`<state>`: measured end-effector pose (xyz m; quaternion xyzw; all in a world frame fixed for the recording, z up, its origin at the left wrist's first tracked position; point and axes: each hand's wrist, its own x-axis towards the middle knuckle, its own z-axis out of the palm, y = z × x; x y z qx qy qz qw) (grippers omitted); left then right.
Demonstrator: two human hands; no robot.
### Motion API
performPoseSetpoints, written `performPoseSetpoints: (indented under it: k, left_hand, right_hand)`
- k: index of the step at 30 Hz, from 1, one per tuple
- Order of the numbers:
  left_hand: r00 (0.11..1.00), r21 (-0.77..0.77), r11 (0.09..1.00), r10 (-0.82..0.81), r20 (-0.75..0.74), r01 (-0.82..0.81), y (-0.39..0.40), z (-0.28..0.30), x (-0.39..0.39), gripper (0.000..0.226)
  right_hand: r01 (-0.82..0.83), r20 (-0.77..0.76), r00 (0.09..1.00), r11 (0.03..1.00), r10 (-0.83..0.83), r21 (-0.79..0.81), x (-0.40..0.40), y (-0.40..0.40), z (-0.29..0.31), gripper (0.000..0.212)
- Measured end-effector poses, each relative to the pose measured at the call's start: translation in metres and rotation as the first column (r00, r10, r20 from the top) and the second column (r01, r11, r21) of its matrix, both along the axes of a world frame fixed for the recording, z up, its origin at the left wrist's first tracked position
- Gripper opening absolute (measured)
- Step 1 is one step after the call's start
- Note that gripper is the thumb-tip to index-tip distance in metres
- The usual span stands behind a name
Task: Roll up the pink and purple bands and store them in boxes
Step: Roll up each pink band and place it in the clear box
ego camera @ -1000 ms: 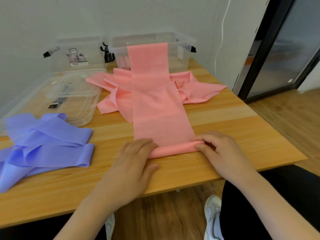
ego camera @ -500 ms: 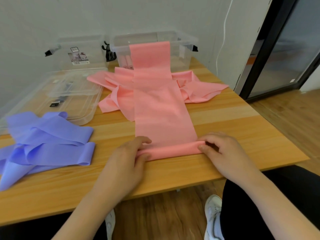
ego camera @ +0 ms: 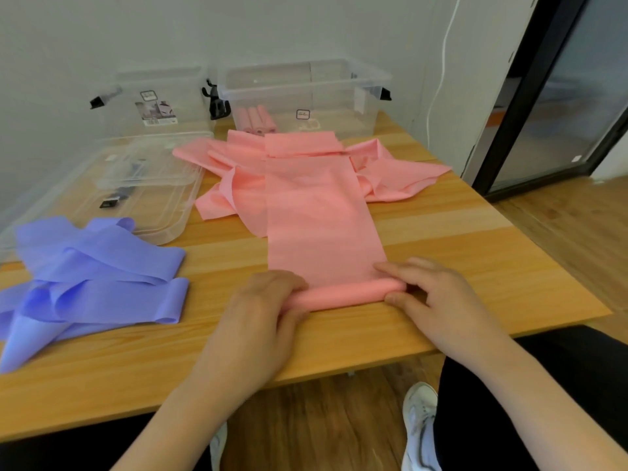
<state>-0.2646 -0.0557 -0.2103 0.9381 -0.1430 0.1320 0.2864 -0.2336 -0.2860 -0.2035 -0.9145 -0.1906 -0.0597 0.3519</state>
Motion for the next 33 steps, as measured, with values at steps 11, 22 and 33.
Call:
performPoseSetpoints:
  k: [11, 22, 33]
  left_hand:
    - [0.999, -0.085, 0.995, 0.042, -0.026, -0.044, 0.0, 0.005, 0.0, 0.012]
    - [0.999, -0.084, 0.996, -0.002, -0.033, -0.001, 0.008, 0.009, 0.001, 0.014]
    - [1.0, -0.077, 0.997, -0.016, -0.007, 0.015, 0.008, 0.008, 0.001, 0.012]
  right_hand:
    - [0.043, 0.058, 0.997, 0.996, -0.048, 0.072, -0.001, -0.001, 0.002, 0.016]
    - [-0.001, 0.069, 0.998, 1.0, 0.001, 0.002, 0.001, -0.003, -0.001, 0.02]
    - [0.024, 0.005, 1.0, 0.998, -0.024, 0.058, -0.002, -0.005, 0.003, 0.025]
